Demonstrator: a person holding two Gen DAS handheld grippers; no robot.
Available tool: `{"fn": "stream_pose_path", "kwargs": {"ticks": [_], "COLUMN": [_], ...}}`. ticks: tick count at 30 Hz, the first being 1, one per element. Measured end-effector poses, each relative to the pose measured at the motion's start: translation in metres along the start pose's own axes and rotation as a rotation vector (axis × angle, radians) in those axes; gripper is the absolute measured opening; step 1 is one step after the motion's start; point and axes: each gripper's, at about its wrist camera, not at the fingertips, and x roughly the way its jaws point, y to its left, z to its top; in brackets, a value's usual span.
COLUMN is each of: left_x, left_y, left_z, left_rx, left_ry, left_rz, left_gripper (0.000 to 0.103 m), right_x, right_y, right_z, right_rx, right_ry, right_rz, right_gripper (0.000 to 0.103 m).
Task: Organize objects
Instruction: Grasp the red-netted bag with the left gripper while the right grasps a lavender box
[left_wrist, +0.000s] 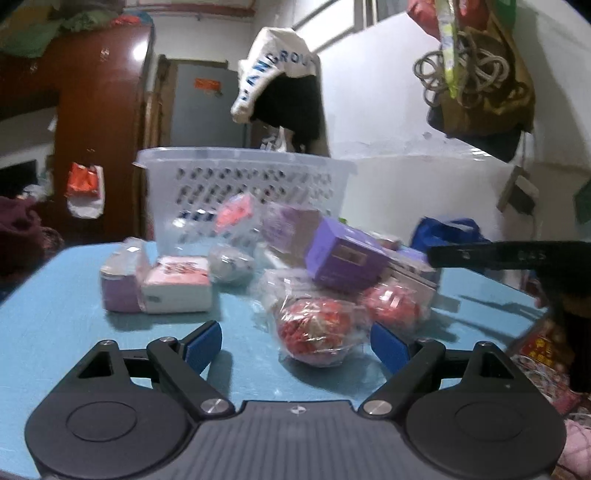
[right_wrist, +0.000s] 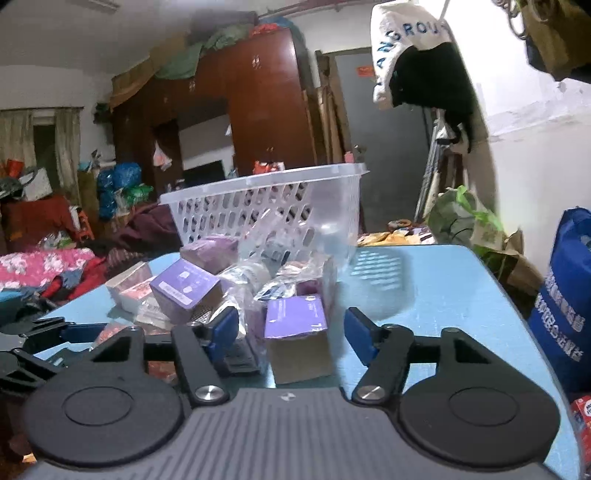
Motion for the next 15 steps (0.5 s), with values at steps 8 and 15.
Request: {"fn": "stream_pose_path", "kwargs": {"ticks": [8,15], "left_x": [0.0033,0.0016], "left_y": [-0.0029,0.0044], "left_z": [0.0006,-0.0035], "left_rx": [0.016,-0.010], "left_ry": [-0.013,-0.032], "left_rz": [0.007,-0.007], "left_gripper": [0.090,0.090], "right_x": [0.0020,-0.0034], "right_y": [0.0012,-0.0063], "right_z": [0.0032,0.0062], "right_rx": [-0.006,-0.011], "right_ry": [0.019,0.031], "right_rz": [0.014,0.004], "right_gripper": [0.064,0.059]}}
